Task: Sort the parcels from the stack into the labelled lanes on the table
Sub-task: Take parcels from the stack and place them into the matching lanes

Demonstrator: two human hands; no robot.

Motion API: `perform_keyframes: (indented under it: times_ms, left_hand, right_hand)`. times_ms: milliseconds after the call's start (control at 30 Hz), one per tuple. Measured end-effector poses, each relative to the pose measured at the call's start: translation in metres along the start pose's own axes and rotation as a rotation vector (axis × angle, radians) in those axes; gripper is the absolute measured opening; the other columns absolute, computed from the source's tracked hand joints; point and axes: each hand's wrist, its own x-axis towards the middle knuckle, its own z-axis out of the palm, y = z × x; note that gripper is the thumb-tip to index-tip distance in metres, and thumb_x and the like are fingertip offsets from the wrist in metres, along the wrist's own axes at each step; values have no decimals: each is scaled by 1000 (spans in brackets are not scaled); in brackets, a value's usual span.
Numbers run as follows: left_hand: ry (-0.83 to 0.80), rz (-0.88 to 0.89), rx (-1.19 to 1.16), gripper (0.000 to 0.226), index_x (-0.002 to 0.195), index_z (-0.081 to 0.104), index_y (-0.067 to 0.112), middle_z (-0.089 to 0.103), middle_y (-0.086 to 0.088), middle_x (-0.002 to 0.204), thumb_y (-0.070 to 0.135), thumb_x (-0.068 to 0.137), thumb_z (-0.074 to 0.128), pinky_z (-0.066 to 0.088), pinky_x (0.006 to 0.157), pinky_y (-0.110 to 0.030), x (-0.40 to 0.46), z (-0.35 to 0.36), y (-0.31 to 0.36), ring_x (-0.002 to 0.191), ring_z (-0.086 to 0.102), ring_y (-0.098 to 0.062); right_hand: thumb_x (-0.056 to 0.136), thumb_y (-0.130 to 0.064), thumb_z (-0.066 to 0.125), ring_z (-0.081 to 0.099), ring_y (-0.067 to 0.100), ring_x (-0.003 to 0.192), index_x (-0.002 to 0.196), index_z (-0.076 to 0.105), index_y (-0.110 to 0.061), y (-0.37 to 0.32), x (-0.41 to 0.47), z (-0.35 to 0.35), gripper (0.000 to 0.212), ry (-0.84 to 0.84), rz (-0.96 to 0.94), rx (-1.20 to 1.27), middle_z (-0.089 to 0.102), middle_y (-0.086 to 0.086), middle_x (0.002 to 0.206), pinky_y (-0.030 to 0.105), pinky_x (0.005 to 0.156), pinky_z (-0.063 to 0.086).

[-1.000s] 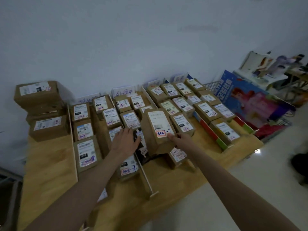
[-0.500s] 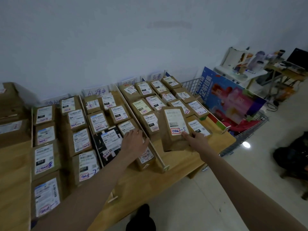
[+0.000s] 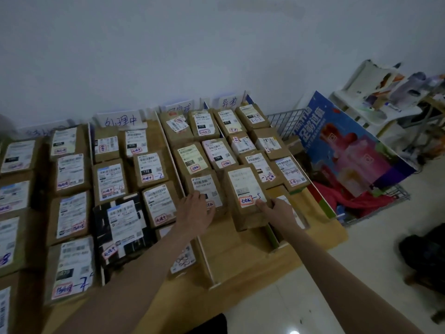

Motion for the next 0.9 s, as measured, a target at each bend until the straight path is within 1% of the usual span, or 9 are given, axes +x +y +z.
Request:
perform_keyframes:
  times_ms: [267,400,433,500,533,567,700,767,900]
  left_hand:
    - [-4,-98,-15,47,125,58,11,52,-6,123,47,99,41,46,91,-34,35,29,4,113,54,-22]
    - [26,-127,-14,44,123,60,12,51,-5,124,45,99,42,47,92,-34,36,34,7,114,53,-21]
    - [29,-131,-10,44,123,59,13,51,-5,126,45,100,41,46,92,-34,36,35,7,115,53,-21]
    - [36,-122,0,44,125,57,15,49,-3,129,46,100,38,45,94,-33,36,36,8,117,52,-19]
    - [33,-116,0,45,127,56,15,48,-3,130,46,101,38,45,96,-33,36,36,7,118,51,-19]
    - [29,-113,-4,45,128,55,15,47,-2,132,47,101,37,44,97,-33,36,36,7,119,51,-19]
    - [22,-113,-38,44,129,51,17,46,0,133,47,98,44,45,98,-32,35,37,5,119,49,-17]
    - [0,-110,-51,46,130,49,18,45,1,135,48,95,49,45,99,-32,34,38,4,120,49,-17]
    - [-67,-123,-51,56,139,45,14,43,-2,144,47,94,53,39,110,-37,31,27,6,131,43,-21]
  right_hand:
    - [95,-47,58,65,19,91,111,64,-8,-7,70,13,43,-77,6,-103,70,5,105,32,78,55]
    - [96,-44,58,59,14,82,102,58,-8,-8,91,24,37,-114,21,-152,65,3,102,22,63,47]
    - [96,-44,59,59,16,86,102,58,-7,-7,94,27,37,-115,25,-151,63,5,106,23,66,48]
    - [95,-46,59,57,27,109,115,58,-5,-3,100,33,45,-102,20,-163,55,14,126,36,90,52]
    - [95,-45,59,52,32,119,121,56,-5,-2,101,35,48,-97,14,-174,47,17,135,42,100,47]
    - [96,-43,58,49,34,124,124,54,-4,-2,102,37,48,-101,5,-189,42,19,140,44,105,44]
    - [97,-38,57,44,36,130,136,45,-3,-2,104,41,53,-86,-32,-219,40,20,142,49,109,41]
    - [97,-38,58,45,34,129,138,41,-4,-3,104,42,56,-73,-76,-230,43,19,140,48,107,42]
    - [98,-37,57,43,33,129,138,41,-2,-5,103,33,56,-72,-144,-285,43,19,139,47,106,42]
